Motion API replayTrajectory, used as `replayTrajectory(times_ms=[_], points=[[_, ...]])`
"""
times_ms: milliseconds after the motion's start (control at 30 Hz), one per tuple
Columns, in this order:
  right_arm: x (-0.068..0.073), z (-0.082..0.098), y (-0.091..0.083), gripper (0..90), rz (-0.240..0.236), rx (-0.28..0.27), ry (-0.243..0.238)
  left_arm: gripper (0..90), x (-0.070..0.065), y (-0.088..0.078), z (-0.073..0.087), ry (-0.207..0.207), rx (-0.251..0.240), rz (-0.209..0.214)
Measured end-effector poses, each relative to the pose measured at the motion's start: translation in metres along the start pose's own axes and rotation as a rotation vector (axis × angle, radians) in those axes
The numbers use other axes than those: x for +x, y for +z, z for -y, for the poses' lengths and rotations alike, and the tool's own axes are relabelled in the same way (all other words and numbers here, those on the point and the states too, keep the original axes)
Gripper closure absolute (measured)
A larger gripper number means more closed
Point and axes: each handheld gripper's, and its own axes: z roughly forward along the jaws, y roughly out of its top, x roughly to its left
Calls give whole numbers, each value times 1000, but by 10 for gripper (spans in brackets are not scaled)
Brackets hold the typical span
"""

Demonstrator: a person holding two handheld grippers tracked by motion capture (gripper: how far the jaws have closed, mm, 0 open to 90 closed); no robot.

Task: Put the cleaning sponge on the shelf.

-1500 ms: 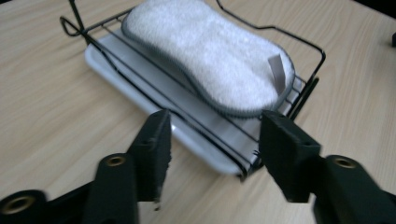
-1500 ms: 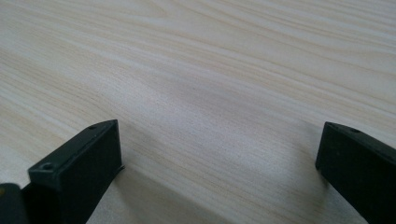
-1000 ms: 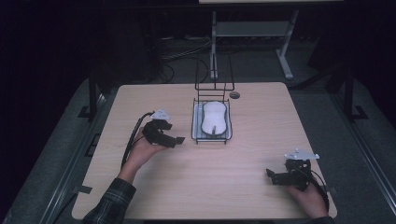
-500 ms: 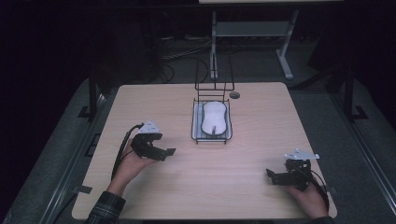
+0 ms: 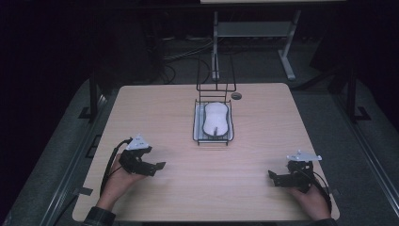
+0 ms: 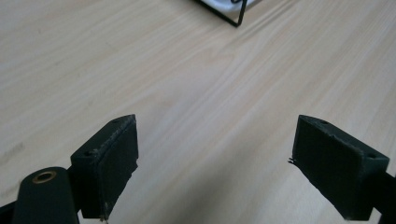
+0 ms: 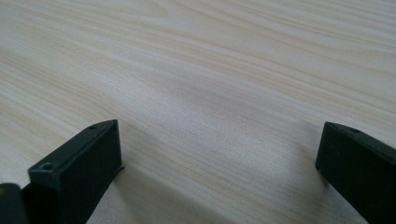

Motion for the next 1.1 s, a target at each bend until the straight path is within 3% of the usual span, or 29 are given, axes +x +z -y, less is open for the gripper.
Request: replayTrajectory(times_ms=[400,700,900,1100], points=[[0,0,0,0,0,0,0,142,-6,-16,37,-25,39,-33],[0,0,0,0,0,0,0,142,-6,-19,59,-44,65,-54],[0,0,0,0,0,0,1,141,-6,-18,65,-31,88,-60],[0,0,0,0,0,0,0,133,-8,-17,70,-5,55,-72]])
